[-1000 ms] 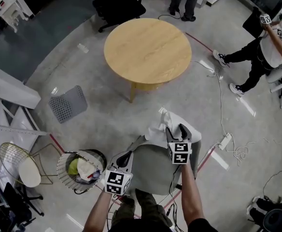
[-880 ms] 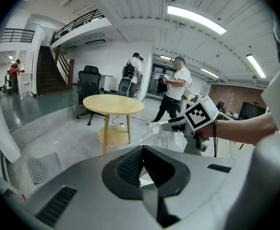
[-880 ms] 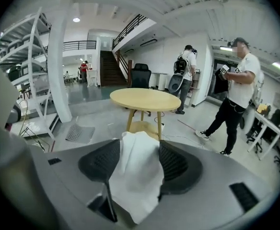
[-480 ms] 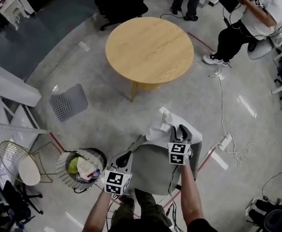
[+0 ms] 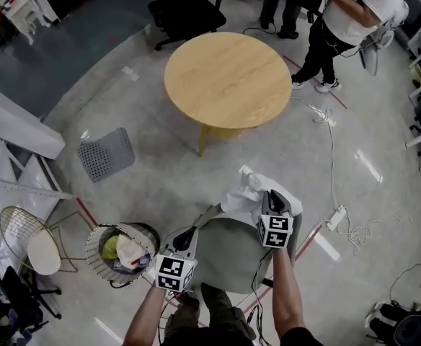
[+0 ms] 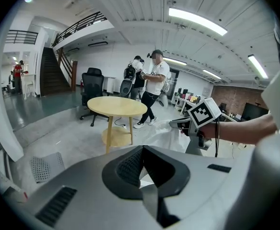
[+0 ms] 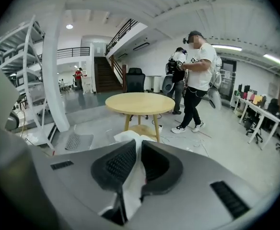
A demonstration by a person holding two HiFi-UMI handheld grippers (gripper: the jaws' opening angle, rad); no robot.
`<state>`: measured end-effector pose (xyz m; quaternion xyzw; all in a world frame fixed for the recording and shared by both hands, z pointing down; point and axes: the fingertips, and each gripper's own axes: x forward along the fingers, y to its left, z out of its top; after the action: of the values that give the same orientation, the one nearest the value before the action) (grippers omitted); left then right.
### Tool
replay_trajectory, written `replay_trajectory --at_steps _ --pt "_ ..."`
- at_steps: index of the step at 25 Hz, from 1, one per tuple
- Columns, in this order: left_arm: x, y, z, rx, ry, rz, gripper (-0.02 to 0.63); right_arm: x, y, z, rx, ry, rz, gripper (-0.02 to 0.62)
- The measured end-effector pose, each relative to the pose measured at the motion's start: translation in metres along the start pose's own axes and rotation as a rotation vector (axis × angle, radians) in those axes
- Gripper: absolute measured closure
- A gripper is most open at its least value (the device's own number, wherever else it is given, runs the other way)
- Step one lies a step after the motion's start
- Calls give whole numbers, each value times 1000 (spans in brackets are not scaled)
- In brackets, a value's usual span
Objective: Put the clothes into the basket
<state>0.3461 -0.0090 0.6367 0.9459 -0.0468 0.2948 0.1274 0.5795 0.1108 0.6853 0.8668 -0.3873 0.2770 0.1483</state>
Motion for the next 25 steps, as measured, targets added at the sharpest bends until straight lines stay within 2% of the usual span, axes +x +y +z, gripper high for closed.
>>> replay_trajectory --at_steps 6,14,25 --pt "-18 8 9 -1 -37 28 600 -23 12 28 42 -80 20 540" --pt "-59 13 32 3 -114 63 599 -75 38 88 18 -225 55 540" --pt "-156 35 43 2 -213 186 600 -159 114 150 -27 -362 186 540"
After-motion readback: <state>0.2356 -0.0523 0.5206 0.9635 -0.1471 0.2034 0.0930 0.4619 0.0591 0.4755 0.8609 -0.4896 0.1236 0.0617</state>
